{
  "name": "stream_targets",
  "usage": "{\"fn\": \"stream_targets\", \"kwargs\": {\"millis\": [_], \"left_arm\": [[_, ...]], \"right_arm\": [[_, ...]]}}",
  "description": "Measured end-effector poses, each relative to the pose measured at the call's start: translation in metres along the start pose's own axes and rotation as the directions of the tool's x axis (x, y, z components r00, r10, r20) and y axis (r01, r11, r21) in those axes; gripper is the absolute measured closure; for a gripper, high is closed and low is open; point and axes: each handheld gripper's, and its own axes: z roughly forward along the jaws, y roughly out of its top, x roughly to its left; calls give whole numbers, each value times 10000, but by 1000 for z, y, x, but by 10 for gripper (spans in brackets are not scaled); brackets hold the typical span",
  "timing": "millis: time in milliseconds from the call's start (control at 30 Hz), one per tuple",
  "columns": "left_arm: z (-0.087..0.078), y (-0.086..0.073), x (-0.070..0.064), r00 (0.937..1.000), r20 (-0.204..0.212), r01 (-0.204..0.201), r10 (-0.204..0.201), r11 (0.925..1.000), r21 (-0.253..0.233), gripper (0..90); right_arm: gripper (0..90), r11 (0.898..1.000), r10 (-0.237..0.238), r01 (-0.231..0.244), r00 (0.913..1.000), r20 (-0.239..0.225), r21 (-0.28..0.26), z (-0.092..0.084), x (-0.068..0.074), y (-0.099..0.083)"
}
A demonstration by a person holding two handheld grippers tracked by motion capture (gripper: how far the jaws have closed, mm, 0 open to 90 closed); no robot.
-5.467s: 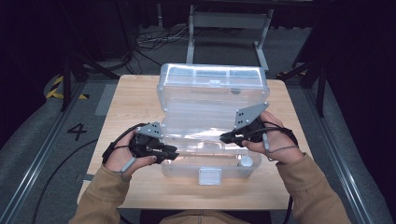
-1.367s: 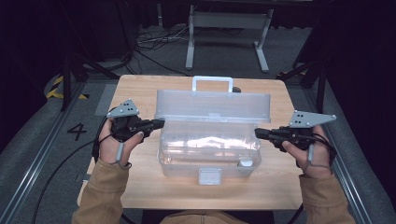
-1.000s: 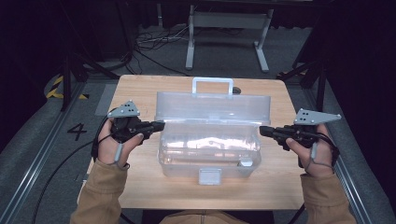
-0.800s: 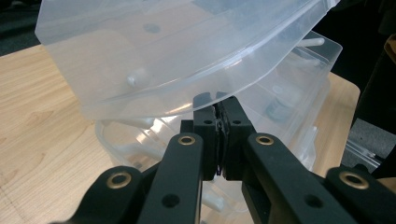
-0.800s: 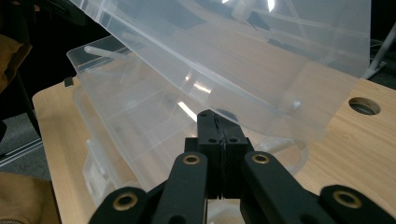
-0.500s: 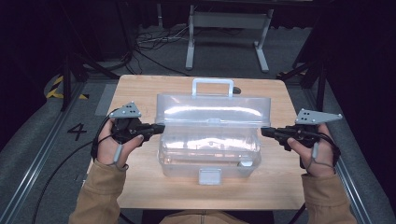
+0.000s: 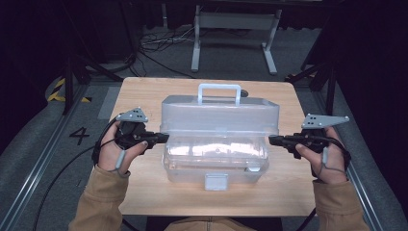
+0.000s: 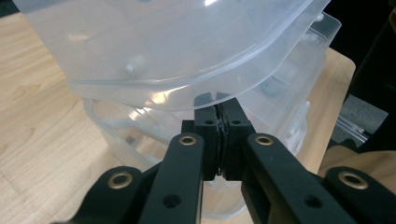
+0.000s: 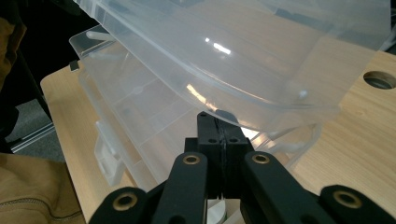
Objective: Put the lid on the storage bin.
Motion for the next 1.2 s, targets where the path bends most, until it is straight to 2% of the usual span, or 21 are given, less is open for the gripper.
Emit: {"fn": "stream_targets", "kwargs": {"millis": [267, 367, 400, 567, 1200], "left_arm": [[1, -1, 1, 9996, -33, 270, -269, 9989, 387, 897], [1, -1, 0, 9995, -46, 300, -298, 9982, 524, 897], [1, -1, 0, 9995, -55, 299, -296, 9978, 583, 897], [2, -1, -1, 9995, -82, 315, -309, 9958, 863, 898], [3, -1, -4, 9997, -116, 216, -199, 9840, 1770, 898]], "right_arm": [[900, 9991, 159, -155, 9998, -98, 395, 1, 1, -1], [900, 9979, 230, -239, 9996, 166, 606, 1, 0, -1], [900, 9971, 243, -266, 9992, 329, 719, 2, 0, -2], [900, 9945, 327, -354, 9990, 290, 982, 2, 0, -2], [900, 9806, 109, -195, 9989, 450, 1951, 5, 6, -2]]}}
